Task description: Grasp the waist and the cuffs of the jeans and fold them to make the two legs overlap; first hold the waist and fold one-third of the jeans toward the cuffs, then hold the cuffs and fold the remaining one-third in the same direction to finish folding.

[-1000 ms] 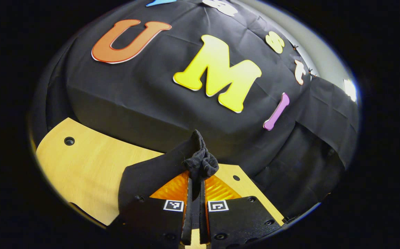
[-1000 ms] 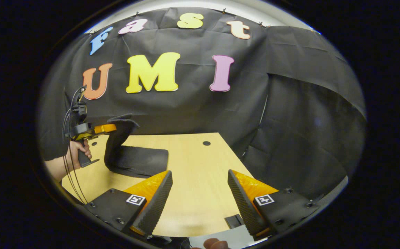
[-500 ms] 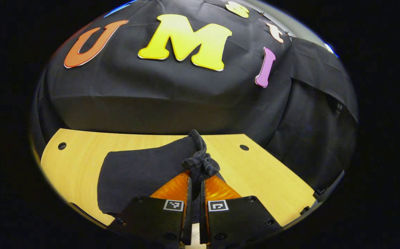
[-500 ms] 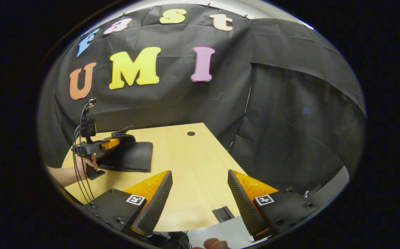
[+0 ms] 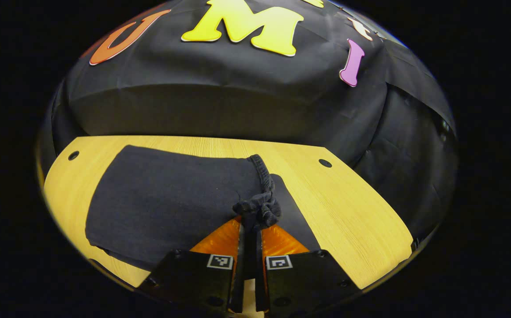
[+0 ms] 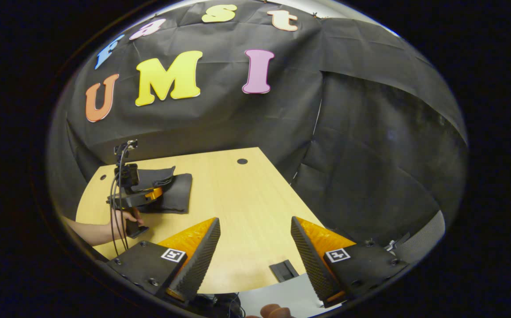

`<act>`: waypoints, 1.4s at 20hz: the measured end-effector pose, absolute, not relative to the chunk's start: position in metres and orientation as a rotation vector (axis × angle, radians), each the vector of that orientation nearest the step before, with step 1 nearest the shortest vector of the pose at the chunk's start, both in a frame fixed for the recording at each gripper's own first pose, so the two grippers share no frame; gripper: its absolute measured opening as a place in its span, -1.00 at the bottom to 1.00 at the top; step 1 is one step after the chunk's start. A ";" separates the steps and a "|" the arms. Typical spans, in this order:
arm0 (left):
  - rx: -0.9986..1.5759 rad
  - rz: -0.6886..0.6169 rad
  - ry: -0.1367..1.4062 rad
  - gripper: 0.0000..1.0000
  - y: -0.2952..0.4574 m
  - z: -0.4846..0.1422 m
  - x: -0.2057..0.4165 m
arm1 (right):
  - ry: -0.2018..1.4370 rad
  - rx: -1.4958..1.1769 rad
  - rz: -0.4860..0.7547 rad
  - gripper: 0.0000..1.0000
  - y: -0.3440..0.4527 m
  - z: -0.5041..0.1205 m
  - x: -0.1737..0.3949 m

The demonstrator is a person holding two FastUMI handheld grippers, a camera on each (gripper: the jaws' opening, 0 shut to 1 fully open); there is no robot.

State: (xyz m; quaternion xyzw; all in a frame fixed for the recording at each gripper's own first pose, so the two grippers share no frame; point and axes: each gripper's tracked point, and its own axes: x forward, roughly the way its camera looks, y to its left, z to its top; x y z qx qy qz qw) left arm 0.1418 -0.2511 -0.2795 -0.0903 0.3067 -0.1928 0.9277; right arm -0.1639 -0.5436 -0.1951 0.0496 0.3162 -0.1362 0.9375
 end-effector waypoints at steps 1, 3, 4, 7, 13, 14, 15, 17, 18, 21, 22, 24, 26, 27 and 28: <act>-0.196 -0.388 0.632 -0.64 -0.251 -0.282 0.143 | 0.649 0.099 -0.272 0.97 -0.542 -0.196 -0.161; -0.202 -0.389 0.630 -0.51 -0.254 -0.281 0.140 | 0.646 0.105 -0.257 0.99 -0.539 -0.194 -0.155; -0.196 -0.400 0.629 -0.42 -0.257 -0.279 0.139 | 0.645 0.107 -0.252 0.96 -0.538 -0.195 -0.152; -0.154 -0.432 0.621 0.68 -0.270 -0.270 0.133 | 0.649 0.117 -0.229 0.97 -0.531 -0.198 -0.141; -0.187 -0.417 0.602 1.00 -0.257 -0.231 0.122 | 0.591 0.125 -0.168 0.97 -0.511 -0.186 -0.117; -0.199 -0.405 0.598 1.00 -0.252 -0.220 0.120 | 0.582 0.126 -0.156 0.97 -0.507 -0.183 -0.110; -0.210 -0.396 0.585 1.00 -0.244 -0.207 0.116 | 0.568 0.132 -0.136 0.97 -0.500 -0.180 -0.100; -0.207 -0.372 0.532 0.99 -0.222 -0.169 0.110 | 0.517 0.133 -0.092 0.99 -0.483 -0.164 -0.078; -0.198 -0.355 0.505 0.99 -0.207 -0.147 0.109 | 0.482 0.128 -0.066 0.97 -0.472 -0.153 -0.067; -0.189 -0.263 0.377 0.96 -0.155 -0.074 0.110 | 0.367 0.117 0.013 0.97 -0.434 -0.116 -0.031; -0.188 -0.235 0.332 0.96 -0.139 -0.048 0.110 | 0.334 0.122 0.038 0.97 -0.421 -0.104 -0.020; -0.181 -0.183 0.235 0.96 -0.109 -0.002 0.105 | 0.267 0.131 0.089 0.98 -0.392 -0.077 -0.003; -0.153 -0.127 0.148 0.96 -0.077 0.041 0.092 | 0.189 0.124 0.116 0.97 -0.370 -0.048 0.009; -0.124 -0.099 0.116 1.00 -0.064 0.055 0.087 | 0.158 0.114 0.114 0.97 -0.364 -0.039 0.012; -0.100 -0.072 0.095 0.96 -0.049 0.068 0.079 | 0.130 0.111 0.117 0.97 -0.357 -0.028 0.013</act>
